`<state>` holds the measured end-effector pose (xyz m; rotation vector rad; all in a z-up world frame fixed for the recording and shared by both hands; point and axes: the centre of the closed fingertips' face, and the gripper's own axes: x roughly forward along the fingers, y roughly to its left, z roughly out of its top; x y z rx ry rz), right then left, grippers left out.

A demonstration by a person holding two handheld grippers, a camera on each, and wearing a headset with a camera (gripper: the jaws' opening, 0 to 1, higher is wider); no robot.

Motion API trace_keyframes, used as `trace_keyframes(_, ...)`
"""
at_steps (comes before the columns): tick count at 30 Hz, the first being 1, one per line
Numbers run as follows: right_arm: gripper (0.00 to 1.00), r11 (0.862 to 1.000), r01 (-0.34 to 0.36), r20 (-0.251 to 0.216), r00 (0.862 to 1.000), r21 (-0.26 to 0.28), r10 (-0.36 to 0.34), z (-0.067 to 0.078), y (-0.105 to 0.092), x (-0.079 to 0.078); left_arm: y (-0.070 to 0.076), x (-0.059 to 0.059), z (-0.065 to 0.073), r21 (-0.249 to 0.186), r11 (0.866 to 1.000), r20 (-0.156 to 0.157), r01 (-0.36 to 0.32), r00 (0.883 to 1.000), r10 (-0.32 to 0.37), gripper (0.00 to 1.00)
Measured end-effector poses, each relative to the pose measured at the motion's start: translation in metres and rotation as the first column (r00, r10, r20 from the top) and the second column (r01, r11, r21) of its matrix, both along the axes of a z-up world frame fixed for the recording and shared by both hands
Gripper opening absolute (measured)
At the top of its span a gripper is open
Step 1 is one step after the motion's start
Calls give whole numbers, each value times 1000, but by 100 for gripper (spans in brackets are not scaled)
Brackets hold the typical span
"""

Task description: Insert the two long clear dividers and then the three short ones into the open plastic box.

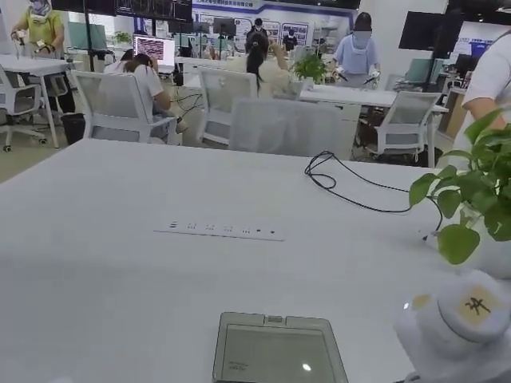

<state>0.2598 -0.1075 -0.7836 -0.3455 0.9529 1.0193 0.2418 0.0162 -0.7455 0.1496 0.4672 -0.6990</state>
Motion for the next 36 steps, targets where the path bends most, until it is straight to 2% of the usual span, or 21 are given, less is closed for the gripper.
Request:
trace_keyframes(7,52,997,-47,29,998,-56,48,-5,-20,2,1,1,0,6,1000,2,-5,1000,5,87)
trace_keyframes(15,53,990,-100,35,994,-104,104,-16,-38,3,0,0,-1,7,1000,-1,-9,1000,9,88)
trace_keyframes(21,53,984,-135,37,989,-116,141,-24,-47,2,1,0,-1,-2,1000,-2,-16,1000,16,88)
trace_keyframes(27,53,972,-197,47,978,-125,204,-33,-54,2,1,0,-3,-4,1000,-10,-17,1000,17,87)
trace_keyframes(34,51,953,-260,45,962,-155,270,-44,-60,-1,1,0,-4,-8,1000,-12,-19,1000,19,86)
trace_keyframes(36,50,944,-284,51,954,-171,296,-47,-62,0,1,0,-4,-8,1000,-12,-19,1000,19,86)
